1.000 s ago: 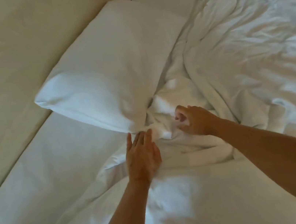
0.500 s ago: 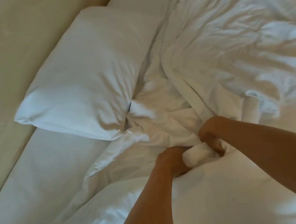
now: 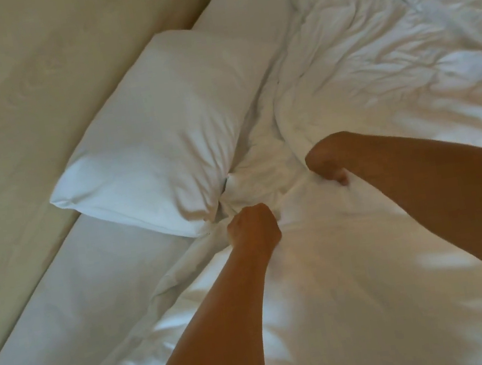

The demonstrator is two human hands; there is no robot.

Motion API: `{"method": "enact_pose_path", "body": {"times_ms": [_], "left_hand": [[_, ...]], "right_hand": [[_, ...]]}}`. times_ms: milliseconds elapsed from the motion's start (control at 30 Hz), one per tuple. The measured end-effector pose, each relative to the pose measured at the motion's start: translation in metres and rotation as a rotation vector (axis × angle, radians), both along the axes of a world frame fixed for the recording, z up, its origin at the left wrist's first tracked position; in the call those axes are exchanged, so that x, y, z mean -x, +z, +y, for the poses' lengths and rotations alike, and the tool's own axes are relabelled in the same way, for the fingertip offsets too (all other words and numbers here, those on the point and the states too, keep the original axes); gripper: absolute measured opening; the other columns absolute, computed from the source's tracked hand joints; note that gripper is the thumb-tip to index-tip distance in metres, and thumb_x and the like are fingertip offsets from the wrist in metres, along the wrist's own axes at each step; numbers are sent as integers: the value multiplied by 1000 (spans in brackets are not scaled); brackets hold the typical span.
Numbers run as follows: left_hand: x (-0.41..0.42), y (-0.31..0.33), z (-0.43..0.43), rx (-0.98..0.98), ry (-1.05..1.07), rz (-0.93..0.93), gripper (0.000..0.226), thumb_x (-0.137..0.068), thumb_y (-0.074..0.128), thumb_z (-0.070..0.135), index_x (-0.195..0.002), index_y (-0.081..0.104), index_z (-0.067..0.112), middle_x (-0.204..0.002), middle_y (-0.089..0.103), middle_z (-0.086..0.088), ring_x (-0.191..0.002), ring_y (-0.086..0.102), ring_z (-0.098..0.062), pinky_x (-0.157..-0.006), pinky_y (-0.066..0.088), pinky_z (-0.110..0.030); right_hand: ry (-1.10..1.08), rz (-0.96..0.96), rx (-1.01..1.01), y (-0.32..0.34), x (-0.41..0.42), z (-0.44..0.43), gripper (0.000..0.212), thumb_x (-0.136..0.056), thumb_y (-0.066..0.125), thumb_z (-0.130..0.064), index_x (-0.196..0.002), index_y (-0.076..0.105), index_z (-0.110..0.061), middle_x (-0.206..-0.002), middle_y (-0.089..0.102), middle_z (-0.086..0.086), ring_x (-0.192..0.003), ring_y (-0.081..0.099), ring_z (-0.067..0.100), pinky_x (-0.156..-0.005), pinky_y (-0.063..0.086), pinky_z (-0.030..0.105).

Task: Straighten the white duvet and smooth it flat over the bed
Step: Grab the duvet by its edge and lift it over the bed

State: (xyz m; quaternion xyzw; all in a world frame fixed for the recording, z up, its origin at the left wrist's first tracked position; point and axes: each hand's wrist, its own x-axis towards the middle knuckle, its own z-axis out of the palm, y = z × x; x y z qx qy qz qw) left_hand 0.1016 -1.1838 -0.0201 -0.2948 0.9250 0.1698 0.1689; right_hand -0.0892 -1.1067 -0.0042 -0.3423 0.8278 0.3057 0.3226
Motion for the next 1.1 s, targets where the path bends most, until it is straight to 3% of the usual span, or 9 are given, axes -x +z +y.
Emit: {"method": "enact_pose_path", "body": {"times_ms": [100, 167, 233, 300, 400, 533, 767, 900, 1100], "left_hand": [[-4, 15, -26, 55, 123, 44, 20, -91, 54, 16, -109, 62, 14, -112, 65, -6, -110, 60, -26, -81, 42, -30], [-11, 26, -59, 108, 242, 44, 26, -89, 53, 16, -114, 61, 13, -117, 64, -10, -112, 59, -30, -87, 46, -33], [-27, 26, -93, 156, 316, -9, 28, -86, 53, 13, -113, 61, 12, -115, 63, -12, -110, 59, -32, -87, 46, -35], [-49, 12, -104, 200, 306, -64, 32, -87, 51, 12, -117, 59, 13, -116, 60, -10, -111, 56, -30, -86, 45, -36], [-76, -31, -97, 336, 186, -38, 52, -90, 49, 16, -141, 36, 14, -132, 44, -9, -122, 44, -27, -92, 41, -37], [-93, -80, -88, 334, 235, 34, 107, -83, 68, 27, -151, -12, 9, -157, 14, -19, -142, 22, -34, -111, 29, -40], [-101, -82, -96, 292, 266, 66, 106, -88, 56, 27, -143, -35, 19, -162, 1, -13, -149, 4, -30, -118, 1, -51], [-126, -65, -112, 281, 287, 35, 107, -90, 54, 48, -145, -33, 19, -162, 1, -12, -149, 3, -29, -118, 1, -53], [-187, -24, -139, 250, 331, 31, 99, -93, 49, 50, -149, -25, 14, -162, -3, -13, -149, 2, -29, -119, 3, -51]], "right_hand": [[285, 308, 376, 27, -9, -41, 20, -89, 52, -10, -100, 65, -20, -109, 64, 4, -101, 62, 26, -94, 37, 39], [462, 538, 617, 20, -22, -73, 22, -83, 51, -10, -88, 71, -18, -98, 64, 3, -97, 60, 26, -92, 37, 39], [484, 519, 785, 8, -40, -93, 16, -74, 57, -13, -74, 73, -16, -94, 63, 6, -93, 58, 27, -91, 42, 41], [427, 406, 863, -19, -58, -103, 21, -86, 53, -12, -98, 71, -13, -131, 50, 11, -124, 43, 30, -111, 24, 50], [315, 305, 755, -58, -85, -106, 46, -100, 35, -15, -146, 35, -14, -162, 3, 4, -149, 0, 28, -117, 1, 50], [293, 247, 639, -74, -86, -97, 58, -103, 20, -19, -155, -5, -19, -162, -17, -2, -148, -15, 23, -120, 0, 48], [240, 191, 568, -68, -88, -97, 69, -100, 33, -18, -155, -10, -19, -160, -23, -1, -147, -18, 24, -119, -3, 50], [199, 173, 574, -51, -101, -97, 82, -95, 42, -16, -153, -15, -19, -159, -26, -2, -146, -22, 25, -118, -6, 52], [232, 142, 591, -13, -166, -108, 97, -88, 54, -15, -153, -18, -24, -159, -27, -2, -145, -25, 24, -118, -6, 53]]}}
